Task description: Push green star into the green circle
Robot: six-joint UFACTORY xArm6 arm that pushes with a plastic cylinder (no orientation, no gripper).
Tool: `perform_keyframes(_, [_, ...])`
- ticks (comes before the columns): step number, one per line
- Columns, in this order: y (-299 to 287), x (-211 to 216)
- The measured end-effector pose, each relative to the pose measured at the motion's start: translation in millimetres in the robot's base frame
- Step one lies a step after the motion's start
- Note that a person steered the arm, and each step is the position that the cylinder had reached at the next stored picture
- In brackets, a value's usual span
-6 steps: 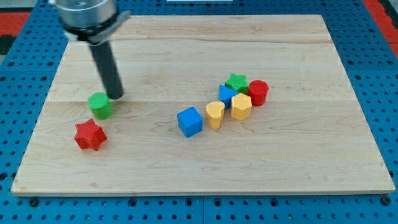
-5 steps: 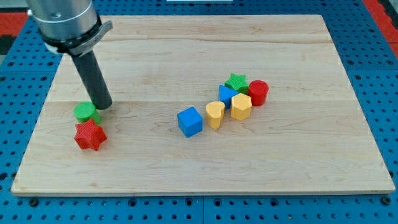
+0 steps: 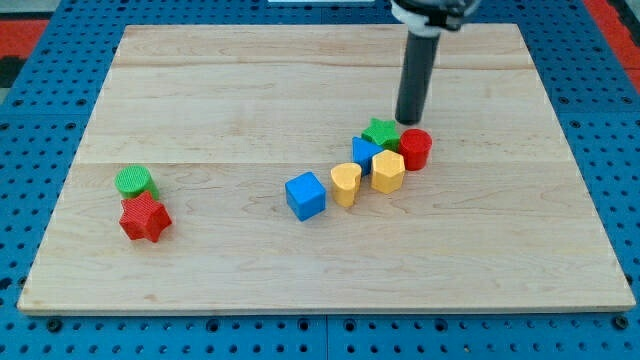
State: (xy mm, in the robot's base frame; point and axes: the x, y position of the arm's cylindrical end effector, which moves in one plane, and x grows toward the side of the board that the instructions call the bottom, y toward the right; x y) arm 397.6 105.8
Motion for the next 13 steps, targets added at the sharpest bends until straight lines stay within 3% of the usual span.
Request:
perform_keyframes(1, [-42.3, 19.1])
perform_keyframes(3, [-96.8, 16.7])
perform_keyframes(4, [-163.7, 29.7])
perform_keyframes(7, [-266.4, 15.5])
perform_keyframes(8, [-283.1, 37.3])
perform_keyframes(10, [-252.5, -2.0])
perform_keyframes(13, [-255.7, -2.3])
